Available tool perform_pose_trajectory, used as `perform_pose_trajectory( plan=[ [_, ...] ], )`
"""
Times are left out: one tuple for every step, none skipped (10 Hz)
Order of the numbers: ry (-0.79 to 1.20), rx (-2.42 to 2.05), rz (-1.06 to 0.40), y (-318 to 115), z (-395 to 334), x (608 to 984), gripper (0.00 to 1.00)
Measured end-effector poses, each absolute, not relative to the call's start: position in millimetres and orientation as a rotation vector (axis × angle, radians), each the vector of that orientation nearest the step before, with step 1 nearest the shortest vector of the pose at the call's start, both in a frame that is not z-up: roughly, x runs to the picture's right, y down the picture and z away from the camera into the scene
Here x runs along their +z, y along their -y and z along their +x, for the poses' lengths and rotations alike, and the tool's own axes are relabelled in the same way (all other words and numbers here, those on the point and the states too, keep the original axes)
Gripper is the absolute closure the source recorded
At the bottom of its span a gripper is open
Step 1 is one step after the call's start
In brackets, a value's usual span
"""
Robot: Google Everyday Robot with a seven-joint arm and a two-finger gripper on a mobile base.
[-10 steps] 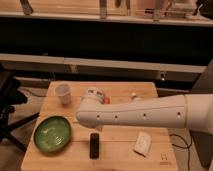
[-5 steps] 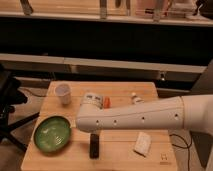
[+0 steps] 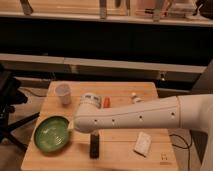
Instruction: Drag the ceramic bowl in a circle
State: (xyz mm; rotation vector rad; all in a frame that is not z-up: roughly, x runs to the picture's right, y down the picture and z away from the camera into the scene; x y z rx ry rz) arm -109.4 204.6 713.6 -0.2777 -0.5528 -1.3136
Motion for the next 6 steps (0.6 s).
perform_pose_trajectory(
  plan=[
    [0.562,-1.324,-0.276,-206,-112,714,0.20],
    [0.575,-1.336,-0.275,-208,-116,715,0.20],
    [0.594,-1.350,-0.275,-211,-125,718,0.20],
    [0.616,-1.367,-0.274,-215,-134,720,0.20],
    [0.629,-1.377,-0.274,-218,-140,723,0.20],
    [0.635,-1.384,-0.270,-217,-142,724,0.20]
  ],
)
